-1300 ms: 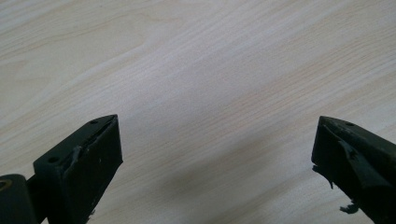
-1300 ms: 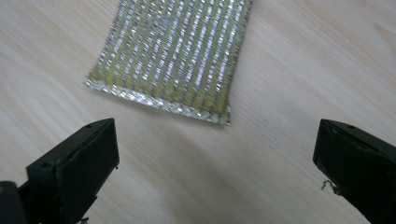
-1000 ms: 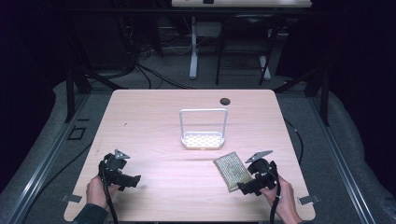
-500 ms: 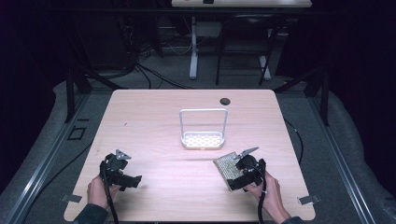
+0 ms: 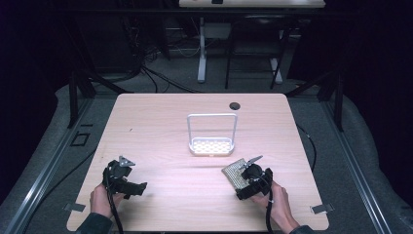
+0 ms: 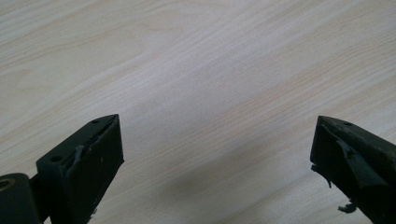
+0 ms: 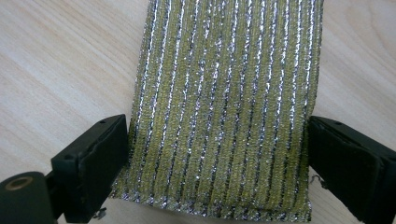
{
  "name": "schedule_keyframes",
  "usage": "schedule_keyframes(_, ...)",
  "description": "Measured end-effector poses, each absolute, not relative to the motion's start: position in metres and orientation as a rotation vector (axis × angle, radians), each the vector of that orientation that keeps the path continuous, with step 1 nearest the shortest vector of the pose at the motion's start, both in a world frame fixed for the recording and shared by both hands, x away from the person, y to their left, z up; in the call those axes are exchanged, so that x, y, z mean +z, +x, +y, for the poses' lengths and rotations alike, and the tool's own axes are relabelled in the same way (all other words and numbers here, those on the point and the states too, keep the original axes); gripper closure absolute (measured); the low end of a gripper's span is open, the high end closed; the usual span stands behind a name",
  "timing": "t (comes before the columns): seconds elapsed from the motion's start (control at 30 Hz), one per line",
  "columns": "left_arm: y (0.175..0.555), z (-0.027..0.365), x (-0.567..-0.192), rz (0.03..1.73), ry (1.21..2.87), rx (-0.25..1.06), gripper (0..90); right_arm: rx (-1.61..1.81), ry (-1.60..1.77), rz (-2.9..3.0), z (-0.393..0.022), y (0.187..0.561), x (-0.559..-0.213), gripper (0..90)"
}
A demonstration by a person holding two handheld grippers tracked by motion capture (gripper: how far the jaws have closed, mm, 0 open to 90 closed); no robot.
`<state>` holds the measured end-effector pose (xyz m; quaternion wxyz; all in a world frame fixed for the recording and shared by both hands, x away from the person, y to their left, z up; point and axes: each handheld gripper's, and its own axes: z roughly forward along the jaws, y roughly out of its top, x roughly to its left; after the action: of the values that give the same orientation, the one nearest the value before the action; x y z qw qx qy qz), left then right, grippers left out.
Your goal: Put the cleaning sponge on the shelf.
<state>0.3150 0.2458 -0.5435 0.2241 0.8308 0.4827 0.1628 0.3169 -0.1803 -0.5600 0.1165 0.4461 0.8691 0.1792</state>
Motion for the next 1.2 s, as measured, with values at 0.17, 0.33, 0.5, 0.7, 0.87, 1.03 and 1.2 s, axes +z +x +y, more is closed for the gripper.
schedule_keyframes(0.17, 0.315, 0.246, -0.544, 1.33, 2.296, 0.447, 2.6, 0.514, 1.302, 2.541, -0.18, 0.316, -0.559, 8.7)
schedule_keyframes(0.33, 0.315, 0.246, -0.542, 1.327, 2.285, 0.454, 3.2, 0.514, 1.27, 2.552, -0.181, 0.315, -0.558, 13.0)
schedule_keyframes(0.5, 0.314, 0.246, -0.542, 1.331, 2.284, 0.457, 3.7, 0.517, 1.258, 2.56, -0.181, 0.315, -0.558, 16.1)
schedule_keyframes(0.7, 0.314, 0.247, -0.54, 1.323, 2.277, 0.468, 4.6, 0.544, 1.24, 2.562, -0.182, 0.314, -0.556, 25.0)
schedule_keyframes(0.87, 0.314, 0.247, -0.54, 1.327, 2.269, 0.469, 4.9, 0.567, 1.254, 2.551, -0.184, 0.314, -0.554, 31.1)
schedule_keyframes(1.03, 0.314, 0.247, -0.539, 1.323, 2.272, 0.473, 5.1, 0.582, 1.245, 2.54, -0.186, 0.313, -0.55, 33.7)
schedule_keyframes(1.2, 0.314, 0.247, -0.539, 1.323, 2.272, 0.473, 5.3, 0.601, 1.221, 2.512, -0.186, 0.311, -0.544, 34.3)
